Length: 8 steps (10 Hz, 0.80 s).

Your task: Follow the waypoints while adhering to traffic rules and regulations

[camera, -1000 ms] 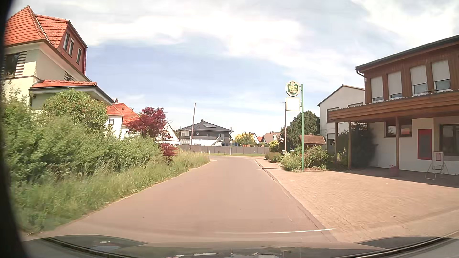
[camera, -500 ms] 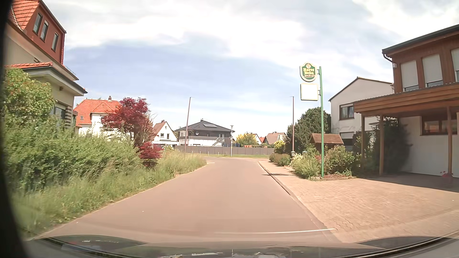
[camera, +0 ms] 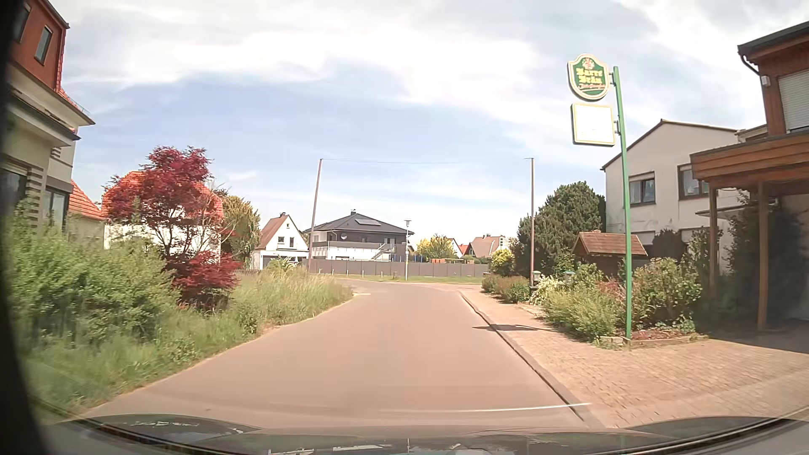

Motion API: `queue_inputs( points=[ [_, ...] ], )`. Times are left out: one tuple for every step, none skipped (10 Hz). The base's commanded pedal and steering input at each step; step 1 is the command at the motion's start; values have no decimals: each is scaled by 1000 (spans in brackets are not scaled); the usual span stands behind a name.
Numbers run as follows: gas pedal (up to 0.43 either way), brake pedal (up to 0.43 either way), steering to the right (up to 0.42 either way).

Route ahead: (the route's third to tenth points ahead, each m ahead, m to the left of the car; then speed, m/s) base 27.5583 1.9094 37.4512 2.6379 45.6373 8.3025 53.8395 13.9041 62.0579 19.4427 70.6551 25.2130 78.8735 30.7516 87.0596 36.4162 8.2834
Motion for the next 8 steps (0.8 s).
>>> queue_inputs(
  points=[
    [0,0,4],
    [0,0,4],
    [0,0,4],
    [0,0,3],
    [0,0,3],
    [0,0,4],
    [0,0,4],
    [0,0,4]
  ],
)
